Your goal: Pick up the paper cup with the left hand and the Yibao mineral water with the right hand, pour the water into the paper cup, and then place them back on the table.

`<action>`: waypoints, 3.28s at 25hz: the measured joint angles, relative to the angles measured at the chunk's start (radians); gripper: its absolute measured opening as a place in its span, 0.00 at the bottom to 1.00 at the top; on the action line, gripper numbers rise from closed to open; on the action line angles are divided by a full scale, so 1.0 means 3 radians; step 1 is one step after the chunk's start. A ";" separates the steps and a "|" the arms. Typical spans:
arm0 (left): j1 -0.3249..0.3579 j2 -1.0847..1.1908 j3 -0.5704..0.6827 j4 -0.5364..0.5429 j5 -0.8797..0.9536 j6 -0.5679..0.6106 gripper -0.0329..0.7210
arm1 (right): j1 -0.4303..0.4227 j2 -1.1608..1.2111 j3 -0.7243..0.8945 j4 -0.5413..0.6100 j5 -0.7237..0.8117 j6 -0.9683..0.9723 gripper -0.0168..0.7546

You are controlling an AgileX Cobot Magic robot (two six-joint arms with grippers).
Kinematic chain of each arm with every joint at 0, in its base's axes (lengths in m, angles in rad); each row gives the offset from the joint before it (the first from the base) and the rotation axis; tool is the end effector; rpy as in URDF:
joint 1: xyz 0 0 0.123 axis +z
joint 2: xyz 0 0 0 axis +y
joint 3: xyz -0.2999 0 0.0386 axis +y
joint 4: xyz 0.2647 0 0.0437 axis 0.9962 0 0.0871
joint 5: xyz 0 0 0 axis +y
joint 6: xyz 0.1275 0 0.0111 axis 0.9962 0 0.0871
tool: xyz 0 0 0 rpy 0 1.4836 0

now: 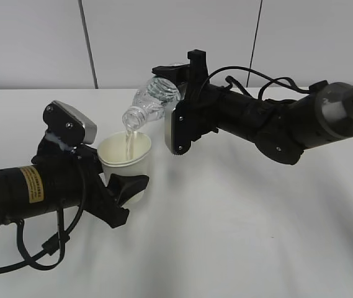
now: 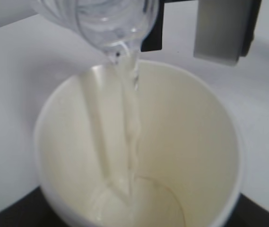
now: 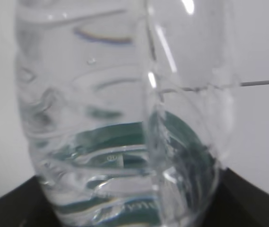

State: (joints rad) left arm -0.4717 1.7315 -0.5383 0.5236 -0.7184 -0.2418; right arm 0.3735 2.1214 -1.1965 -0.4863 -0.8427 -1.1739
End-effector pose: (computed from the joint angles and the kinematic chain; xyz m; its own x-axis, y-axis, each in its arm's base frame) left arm 0.2772 -0.1887 0.1294 -0.2724 0.3165 -0.9087 0.7482 0.6634 0.0067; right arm 0.4528 0.2254 0.1665 0.6620 -0.7454 -0.0782 -0.0915 0.0231 -0.9955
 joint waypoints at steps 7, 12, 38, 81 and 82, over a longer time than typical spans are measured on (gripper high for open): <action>0.0000 0.0000 0.0000 0.0044 0.0000 0.0000 0.59 | 0.0000 0.0000 0.0000 0.0000 -0.0002 -0.0066 0.63; 0.0000 0.0000 0.0000 0.0073 0.0000 0.0000 0.59 | 0.0000 0.0000 0.0000 0.0000 -0.0007 -0.0086 0.63; 0.0000 0.0000 0.0000 0.0086 0.0013 0.0000 0.59 | 0.0000 0.0000 0.0000 0.0000 -0.0013 -0.0198 0.63; 0.0000 0.0000 0.0000 0.0086 0.0051 0.0000 0.59 | 0.0000 0.0000 0.0000 0.0000 -0.0020 -0.0232 0.63; 0.0000 0.0000 0.0000 0.0086 0.0051 0.0000 0.59 | 0.0000 0.0000 0.0000 0.0000 -0.0020 -0.0238 0.63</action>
State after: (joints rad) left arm -0.4717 1.7315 -0.5383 0.5494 -0.7031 -0.2418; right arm 0.3735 2.1214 -1.1965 -0.4863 -0.8486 -1.2453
